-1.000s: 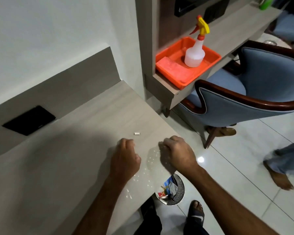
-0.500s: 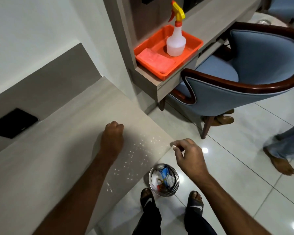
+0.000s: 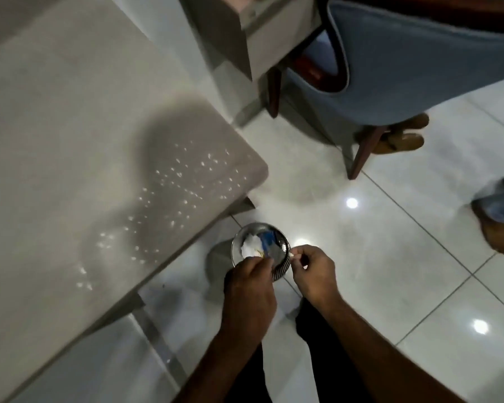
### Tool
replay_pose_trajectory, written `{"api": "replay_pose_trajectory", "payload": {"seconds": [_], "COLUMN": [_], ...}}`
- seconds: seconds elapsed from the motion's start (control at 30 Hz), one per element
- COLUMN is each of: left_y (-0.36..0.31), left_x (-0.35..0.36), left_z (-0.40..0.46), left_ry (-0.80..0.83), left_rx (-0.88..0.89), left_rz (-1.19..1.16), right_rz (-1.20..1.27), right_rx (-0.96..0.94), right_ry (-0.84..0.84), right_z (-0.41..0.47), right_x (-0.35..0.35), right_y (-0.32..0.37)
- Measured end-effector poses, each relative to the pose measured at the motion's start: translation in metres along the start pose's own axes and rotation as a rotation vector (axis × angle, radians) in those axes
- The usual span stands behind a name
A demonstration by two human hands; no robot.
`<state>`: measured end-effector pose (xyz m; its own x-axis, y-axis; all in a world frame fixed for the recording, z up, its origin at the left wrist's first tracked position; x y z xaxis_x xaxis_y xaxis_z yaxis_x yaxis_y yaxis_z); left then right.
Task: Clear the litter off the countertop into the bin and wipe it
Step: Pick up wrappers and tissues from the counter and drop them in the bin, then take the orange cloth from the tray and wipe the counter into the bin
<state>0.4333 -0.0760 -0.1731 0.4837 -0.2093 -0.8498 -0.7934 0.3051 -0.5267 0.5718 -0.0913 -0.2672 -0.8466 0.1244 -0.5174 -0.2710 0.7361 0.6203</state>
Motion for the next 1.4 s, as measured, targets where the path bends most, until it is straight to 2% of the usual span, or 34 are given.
{"api": "replay_pose_trajectory", "payload": {"seconds": [0.1, 0.2, 0.27, 0.37, 0.5, 0.6, 0.7, 0.77, 0.87, 0.97, 1.07, 1.17, 1.23, 1.4], "left_y": [0.072, 0.129, 0.149, 0.168, 0.196, 0.187, 0.128, 0.080, 0.012, -0.050, -0.069, -0.049, -0.018, 0.066], "left_x": [0.088, 0.159, 0.193, 0.225, 0.251, 0.231, 0.166, 0.116, 0.044, -0.043, -0.119, -0.174, -0.191, -0.196], "left_z": [0.001, 0.001, 0.002, 0.007, 0.004, 0.008, 0.016, 0.014, 0.009, 0.037, 0.098, 0.176, 0.228, 0.294], "left_ry": [0.041, -0.047, -0.061, -0.061, 0.026, 0.071, 0.102, 0.107, 0.084, -0.056, -0.219, -0.358, -0.372, -0.143], "left_rx": [-0.466, -0.888, -1.027, -1.060, -1.081, -0.973, -0.740, -0.619, -0.394, -0.113, 0.097, 0.072, -0.007, -0.271], "left_rz": [-0.218, -0.522, -0.616, -0.630, -0.645, -0.507, -0.341, -0.329, -0.355, -0.339, -0.192, -0.009, 0.135, 0.355], "right_rz": [-0.088, -0.204, -0.277, -0.384, -0.370, -0.332, -0.222, -0.129, 0.034, 0.162, 0.232, 0.211, 0.157, 0.031], "right_rx": [0.093, 0.098, 0.075, 0.022, -0.007, 0.005, 0.016, 0.015, -0.090, -0.143, -0.276, -0.450, -0.568, -0.781], "right_ry": [0.105, 0.162, 0.207, 0.256, 0.248, 0.201, 0.116, 0.039, -0.106, -0.224, -0.316, -0.354, -0.363, -0.393], "right_z": [0.024, 0.054, 0.073, 0.092, 0.099, 0.086, 0.057, 0.031, -0.006, -0.037, -0.047, -0.038, -0.026, 0.019], "right_x": [0.030, 0.057, 0.078, 0.101, 0.116, 0.107, 0.082, 0.058, 0.015, -0.038, -0.080, -0.111, -0.126, -0.151], "right_y": [-0.033, -0.060, -0.075, -0.090, -0.105, -0.103, -0.082, -0.058, -0.013, 0.051, 0.119, 0.197, 0.245, 0.350]}}
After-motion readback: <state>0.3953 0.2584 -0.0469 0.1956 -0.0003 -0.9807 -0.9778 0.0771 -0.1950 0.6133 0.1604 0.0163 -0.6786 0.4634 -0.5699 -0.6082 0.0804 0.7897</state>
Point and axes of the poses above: each hand's wrist, its own z-axis towards the middle knuckle, its own x-axis out of the palm, y = z × x, the point moved 2 cm from there along z, towards the middle knuckle, and after that the axes turned 8 degrees about x, right-handed, at the moved point
